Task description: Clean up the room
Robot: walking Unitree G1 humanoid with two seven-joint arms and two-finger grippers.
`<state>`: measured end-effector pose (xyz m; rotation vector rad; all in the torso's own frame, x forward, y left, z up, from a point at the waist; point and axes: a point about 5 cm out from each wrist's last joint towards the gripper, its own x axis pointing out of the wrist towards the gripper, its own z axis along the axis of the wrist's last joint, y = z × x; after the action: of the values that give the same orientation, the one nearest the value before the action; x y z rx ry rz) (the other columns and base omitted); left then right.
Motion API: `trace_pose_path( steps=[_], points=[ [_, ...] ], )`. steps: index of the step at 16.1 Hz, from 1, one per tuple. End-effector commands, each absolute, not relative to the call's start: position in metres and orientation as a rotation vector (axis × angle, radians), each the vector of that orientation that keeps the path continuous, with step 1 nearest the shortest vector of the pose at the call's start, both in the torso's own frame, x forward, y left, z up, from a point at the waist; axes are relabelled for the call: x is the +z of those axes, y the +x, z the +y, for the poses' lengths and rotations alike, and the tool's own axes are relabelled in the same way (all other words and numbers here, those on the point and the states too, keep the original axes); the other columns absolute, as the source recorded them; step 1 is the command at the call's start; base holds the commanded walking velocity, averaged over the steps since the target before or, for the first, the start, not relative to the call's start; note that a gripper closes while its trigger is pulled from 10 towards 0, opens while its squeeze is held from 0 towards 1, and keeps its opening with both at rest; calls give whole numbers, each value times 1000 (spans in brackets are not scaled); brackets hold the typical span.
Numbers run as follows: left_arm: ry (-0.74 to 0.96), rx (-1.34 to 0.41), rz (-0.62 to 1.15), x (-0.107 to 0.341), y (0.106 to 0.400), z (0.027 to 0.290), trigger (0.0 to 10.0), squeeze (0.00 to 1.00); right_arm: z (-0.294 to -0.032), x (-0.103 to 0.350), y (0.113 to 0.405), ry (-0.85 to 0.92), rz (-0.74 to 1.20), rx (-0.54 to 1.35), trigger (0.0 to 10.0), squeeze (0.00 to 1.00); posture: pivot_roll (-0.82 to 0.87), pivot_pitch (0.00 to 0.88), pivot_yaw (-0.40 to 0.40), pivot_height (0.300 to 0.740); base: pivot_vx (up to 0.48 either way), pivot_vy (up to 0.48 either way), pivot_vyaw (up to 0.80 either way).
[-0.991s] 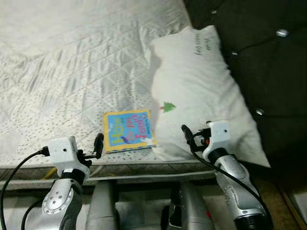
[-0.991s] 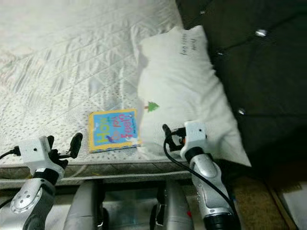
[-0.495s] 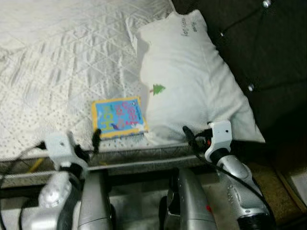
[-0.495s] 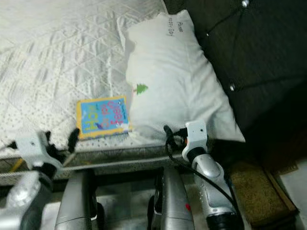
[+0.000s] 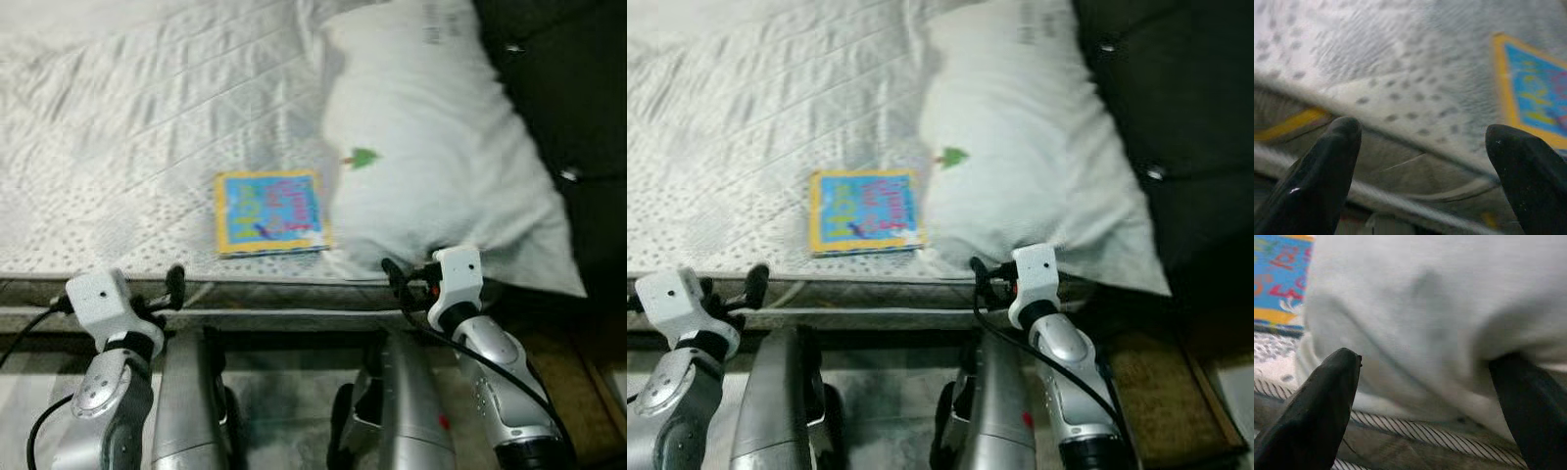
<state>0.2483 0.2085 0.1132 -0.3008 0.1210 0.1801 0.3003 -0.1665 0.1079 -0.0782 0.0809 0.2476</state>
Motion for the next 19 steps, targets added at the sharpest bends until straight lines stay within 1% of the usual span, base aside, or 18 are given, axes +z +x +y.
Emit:
trace_pose_path(
  steps=[1,3,6,8,13,16,18,19],
  points=[
    [-356,162,172,105,250,204,10000,0,-174,106,296,-85,101,235,10000,0,-12,358,-111,528,0,0,0],
    [-385,120,221,100,259,200,10000,0,-179,106,294,-94,105,223,10000,0,-29,365,-109,528,0,0,0],
    [-401,49,238,103,277,191,10000,0,-186,108,290,-104,108,201,10000,0,-51,369,-107,528,0,0,0],
    [-404,3,259,104,294,183,10000,0,-188,110,286,-109,109,196,10000,0,-72,370,-107,528,0,0,0],
    [-406,-47,318,98,305,177,10000,0,-191,113,284,-118,110,193,10000,0,-82,369,-106,528,0,0,0],
    [-376,-101,350,100,311,167,10000,0,-189,114,284,-117,111,205,10000,0,-82,361,-104,528,0,0,0],
    [-334,-96,291,110,314,164,10000,0,-189,116,286,-117,106,205,10000,0,-80,353,-99,528,0,0,0],
    [-275,-99,224,120,313,162,10000,0,-189,116,287,-117,103,205,10000,0,-76,349,-97,528,0,0,0]
  ],
)
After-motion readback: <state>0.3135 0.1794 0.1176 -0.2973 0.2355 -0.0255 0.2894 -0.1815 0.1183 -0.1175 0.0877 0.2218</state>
